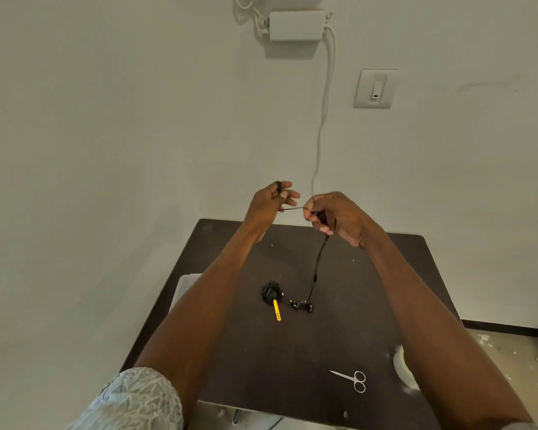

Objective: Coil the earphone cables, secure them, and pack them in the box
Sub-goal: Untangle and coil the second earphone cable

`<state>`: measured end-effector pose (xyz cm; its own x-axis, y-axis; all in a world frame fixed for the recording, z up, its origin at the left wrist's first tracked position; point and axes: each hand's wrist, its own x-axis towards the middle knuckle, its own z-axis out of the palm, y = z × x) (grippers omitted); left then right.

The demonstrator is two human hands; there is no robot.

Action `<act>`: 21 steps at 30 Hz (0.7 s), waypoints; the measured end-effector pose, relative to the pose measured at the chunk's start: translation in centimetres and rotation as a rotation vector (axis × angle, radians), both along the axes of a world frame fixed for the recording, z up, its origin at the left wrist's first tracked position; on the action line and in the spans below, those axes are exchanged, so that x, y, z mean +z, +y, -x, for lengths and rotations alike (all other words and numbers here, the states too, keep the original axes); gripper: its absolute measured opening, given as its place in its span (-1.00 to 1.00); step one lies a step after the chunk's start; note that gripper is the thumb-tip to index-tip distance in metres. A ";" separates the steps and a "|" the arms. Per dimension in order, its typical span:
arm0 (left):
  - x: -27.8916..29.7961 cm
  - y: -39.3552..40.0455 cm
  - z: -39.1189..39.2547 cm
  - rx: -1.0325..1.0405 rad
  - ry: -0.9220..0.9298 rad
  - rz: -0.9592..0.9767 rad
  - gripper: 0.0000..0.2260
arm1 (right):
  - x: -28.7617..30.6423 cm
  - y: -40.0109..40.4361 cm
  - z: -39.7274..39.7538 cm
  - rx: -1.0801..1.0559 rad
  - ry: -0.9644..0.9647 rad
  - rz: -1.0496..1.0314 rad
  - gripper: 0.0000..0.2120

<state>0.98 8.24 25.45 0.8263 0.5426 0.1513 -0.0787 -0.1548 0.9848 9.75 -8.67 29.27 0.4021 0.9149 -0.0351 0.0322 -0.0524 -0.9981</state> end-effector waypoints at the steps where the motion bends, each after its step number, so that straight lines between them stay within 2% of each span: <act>1: 0.0 -0.4 0.0 -0.021 0.029 -0.020 -0.77 | 0.4 0.0 -0.1 -0.011 0.012 -0.031 -0.80; 3: -0.2 -1.1 0.2 -0.069 0.064 -0.020 -0.73 | 1.0 -0.1 -0.6 -0.028 0.013 -0.086 -0.82; 8: -0.2 -2.7 1.1 -0.186 0.057 0.143 -0.71 | 1.9 0.1 -2.4 -0.171 0.002 -0.159 -0.79; 15: 1.6 -4.9 1.8 -0.362 0.108 0.107 -0.69 | 0.2 0.9 -3.6 -0.364 -0.095 -0.123 -0.78; 18: 2.5 -5.2 2.0 -0.416 0.051 0.224 -0.72 | -1.2 1.1 -3.5 -0.373 -0.126 -0.057 -0.77; 21: 3.0 -5.2 2.0 -0.421 -0.097 0.392 -0.75 | -2.7 0.9 -2.4 -0.297 -0.108 0.015 -0.79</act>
<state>-0.97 3.06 28.45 0.9753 0.2009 0.0918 -0.1476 0.2837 0.9475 12.17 -7.80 26.62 0.6541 0.7563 0.0095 0.1188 -0.0904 -0.9888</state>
